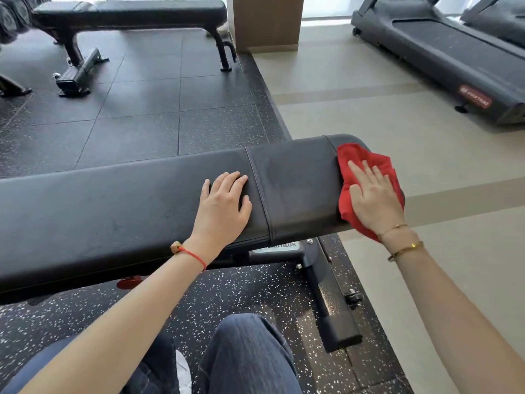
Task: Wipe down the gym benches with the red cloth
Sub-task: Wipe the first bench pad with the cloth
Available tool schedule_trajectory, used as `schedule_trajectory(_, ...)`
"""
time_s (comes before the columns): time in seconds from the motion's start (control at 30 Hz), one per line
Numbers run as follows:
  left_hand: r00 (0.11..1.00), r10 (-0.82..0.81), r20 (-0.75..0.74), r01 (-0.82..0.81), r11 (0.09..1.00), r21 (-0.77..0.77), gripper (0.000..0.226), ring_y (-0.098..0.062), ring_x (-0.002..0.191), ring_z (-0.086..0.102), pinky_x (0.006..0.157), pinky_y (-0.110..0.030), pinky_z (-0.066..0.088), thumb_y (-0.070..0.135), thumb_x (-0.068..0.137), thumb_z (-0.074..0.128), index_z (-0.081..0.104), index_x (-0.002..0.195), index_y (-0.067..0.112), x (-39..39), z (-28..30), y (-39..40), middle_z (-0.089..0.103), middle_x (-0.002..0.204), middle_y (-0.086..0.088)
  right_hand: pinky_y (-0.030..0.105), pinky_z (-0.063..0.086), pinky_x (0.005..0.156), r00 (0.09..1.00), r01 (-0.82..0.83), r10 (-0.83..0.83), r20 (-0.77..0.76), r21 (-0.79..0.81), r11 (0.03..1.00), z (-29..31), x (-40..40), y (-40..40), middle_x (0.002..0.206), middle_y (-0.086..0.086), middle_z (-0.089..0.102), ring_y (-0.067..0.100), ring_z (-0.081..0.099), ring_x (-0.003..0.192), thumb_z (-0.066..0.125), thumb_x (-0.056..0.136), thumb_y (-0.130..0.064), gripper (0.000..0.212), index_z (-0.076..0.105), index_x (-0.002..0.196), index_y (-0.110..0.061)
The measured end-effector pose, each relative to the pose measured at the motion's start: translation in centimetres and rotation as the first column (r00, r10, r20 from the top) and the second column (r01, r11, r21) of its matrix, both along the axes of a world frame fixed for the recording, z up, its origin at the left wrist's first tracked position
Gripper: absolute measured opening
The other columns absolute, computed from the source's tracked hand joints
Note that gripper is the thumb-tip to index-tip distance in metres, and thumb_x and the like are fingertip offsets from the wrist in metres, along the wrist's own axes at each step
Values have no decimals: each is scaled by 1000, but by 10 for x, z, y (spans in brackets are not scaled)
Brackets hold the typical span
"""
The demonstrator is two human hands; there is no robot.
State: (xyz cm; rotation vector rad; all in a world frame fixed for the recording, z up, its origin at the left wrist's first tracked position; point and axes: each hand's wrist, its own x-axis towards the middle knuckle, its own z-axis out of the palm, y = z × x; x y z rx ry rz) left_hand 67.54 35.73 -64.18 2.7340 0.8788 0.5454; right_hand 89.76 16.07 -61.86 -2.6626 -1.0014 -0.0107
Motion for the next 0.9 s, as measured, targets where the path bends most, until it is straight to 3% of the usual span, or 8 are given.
schedule_trajectory(0.27,1000,-7,2,7,1000,1,45,-23,144,34,122,-51,20,26,99,46,48,143,15,-1,-1,0,46,151,-2,35,-1,121,992,-124,124,2,37,992,-13,-28,-26,161,-3,18,21,11,149,21,88,-32,62,23,151,-36)
schedule_trajectory(0.47,1000,-6,-16,7,1000,7,46,-23,145,33,122,-51,20,26,100,45,46,145,15,-1,-1,0,44,152,-3,41,-1,122,995,-2,-1,-98,-33,999,4,16,14,162,3,13,26,9,149,28,99,-23,54,21,152,-32)
schedule_trajectory(0.6,1000,-3,-22,3,1000,15,47,-24,145,33,122,-52,20,26,99,46,46,145,15,0,-3,-1,44,152,-4,41,0,121,986,-159,158,-51,-23,987,-7,5,5,162,-4,13,23,9,149,33,97,-28,56,21,150,-40)
schedule_trajectory(0.7,1000,9,-25,-9,1000,22,47,-25,145,34,121,-53,21,25,99,47,47,144,15,2,-3,-1,45,152,-4,40,0,121,974,-200,195,-116,-36,979,-2,28,13,161,-6,13,22,9,150,34,97,-32,55,22,149,-44)
schedule_trajectory(0.9,999,31,-18,-30,998,58,44,-23,139,41,118,-52,26,25,95,50,53,137,14,4,0,-3,50,145,-2,56,-7,118,983,-163,152,-105,-114,980,6,56,81,162,-10,8,21,5,150,31,98,-40,53,19,149,-44)
